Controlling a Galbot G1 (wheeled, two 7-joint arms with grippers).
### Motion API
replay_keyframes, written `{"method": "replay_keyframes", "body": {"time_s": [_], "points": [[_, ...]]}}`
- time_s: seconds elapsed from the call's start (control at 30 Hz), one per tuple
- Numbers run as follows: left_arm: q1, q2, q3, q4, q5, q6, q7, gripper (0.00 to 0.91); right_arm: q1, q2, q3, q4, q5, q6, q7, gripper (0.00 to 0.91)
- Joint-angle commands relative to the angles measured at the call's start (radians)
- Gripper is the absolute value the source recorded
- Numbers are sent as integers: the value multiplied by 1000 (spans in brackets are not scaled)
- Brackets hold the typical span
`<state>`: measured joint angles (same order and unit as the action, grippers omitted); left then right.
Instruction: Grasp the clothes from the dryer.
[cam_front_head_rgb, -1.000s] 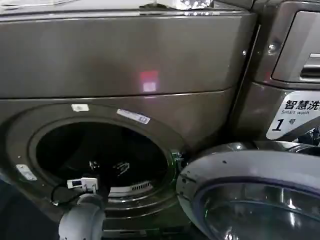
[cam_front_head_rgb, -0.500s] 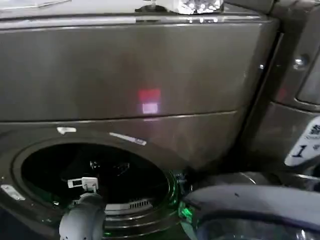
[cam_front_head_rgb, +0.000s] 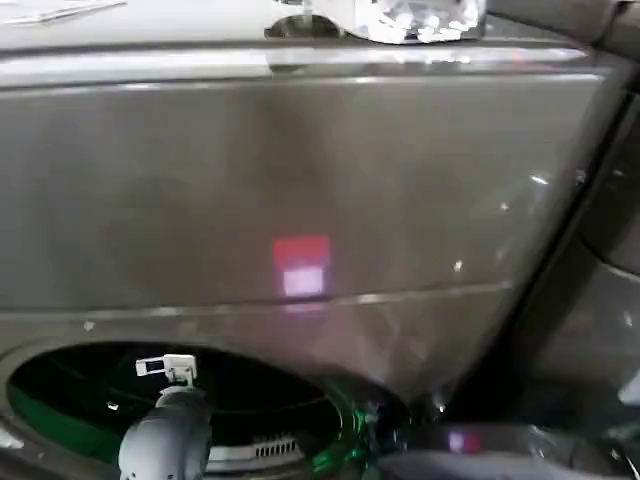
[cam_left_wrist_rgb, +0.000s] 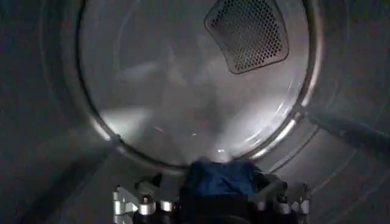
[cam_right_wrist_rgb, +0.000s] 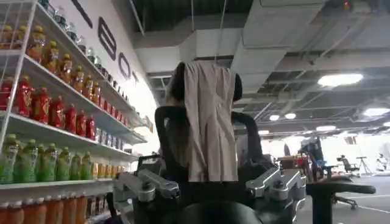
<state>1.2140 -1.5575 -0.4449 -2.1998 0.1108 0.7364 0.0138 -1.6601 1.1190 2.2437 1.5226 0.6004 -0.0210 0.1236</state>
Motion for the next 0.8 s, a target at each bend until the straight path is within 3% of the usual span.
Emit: {"method": "replay_keyframes", "body": {"time_s": [0.03, 0.33, 0.8], "points": [[-15, -3, 1, 7, 2, 49, -4, 907, -2, -1, 0, -2, -2, 10, 2, 907], [-220, -20, 8, 213, 63, -15, -15, 907, 3, -2, -6, 2, -2, 13, 2, 907], [-717, -36, -32, 876, -41, -220, -90, 907, 7, -12, -21, 5, -2, 15, -1, 907]]}}
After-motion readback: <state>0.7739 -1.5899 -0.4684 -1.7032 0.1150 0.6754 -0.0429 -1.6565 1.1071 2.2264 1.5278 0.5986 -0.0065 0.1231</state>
